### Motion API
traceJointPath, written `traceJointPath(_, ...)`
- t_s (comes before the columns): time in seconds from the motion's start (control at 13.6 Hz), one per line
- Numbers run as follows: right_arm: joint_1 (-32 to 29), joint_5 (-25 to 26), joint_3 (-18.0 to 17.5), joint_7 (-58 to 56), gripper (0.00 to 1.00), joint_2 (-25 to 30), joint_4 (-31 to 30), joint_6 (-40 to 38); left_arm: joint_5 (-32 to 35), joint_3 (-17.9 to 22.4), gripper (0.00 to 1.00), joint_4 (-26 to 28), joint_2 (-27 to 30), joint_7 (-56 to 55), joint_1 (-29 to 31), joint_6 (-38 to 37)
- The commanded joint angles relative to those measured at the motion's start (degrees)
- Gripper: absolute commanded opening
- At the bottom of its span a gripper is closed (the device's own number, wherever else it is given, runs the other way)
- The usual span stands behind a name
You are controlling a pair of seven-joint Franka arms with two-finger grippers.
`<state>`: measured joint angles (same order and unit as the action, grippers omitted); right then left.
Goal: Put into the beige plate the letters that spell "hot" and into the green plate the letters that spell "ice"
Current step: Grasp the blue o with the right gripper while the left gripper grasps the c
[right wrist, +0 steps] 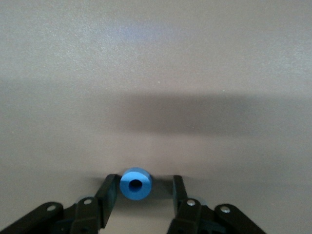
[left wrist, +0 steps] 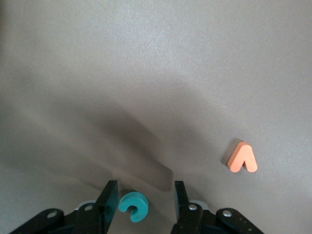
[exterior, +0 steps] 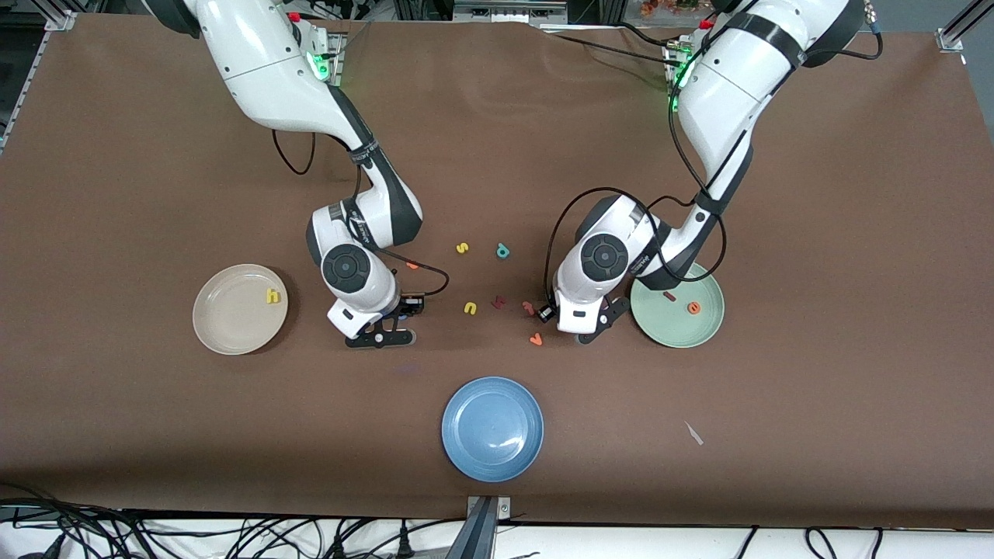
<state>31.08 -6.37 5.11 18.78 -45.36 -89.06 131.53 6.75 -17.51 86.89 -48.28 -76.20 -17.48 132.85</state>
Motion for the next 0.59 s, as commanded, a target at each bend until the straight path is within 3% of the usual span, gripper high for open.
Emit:
traceJointPath(0.0,0.21,-1.10,-0.10,0.29,0.47,0.18,-0.77,0.57,1.69,0.11,0.48,-1.19,-1.12,-0.70,-0.63,-0.31)
traceJointPath(0.22,0.30,-1.10,-0.10,0.29,0.43,0.09,-0.77,0.48,1.77,0.11,0.39,-0.93,-1.21,-0.79,-0.63,-0.31)
traceJointPath(0.52,0.30,-1.10,-0.10,0.29,0.27,0.18,-0.77,0.48,1.77,0.11,0.28,-0.75,-1.21,-0.70,-0.71,-0.66)
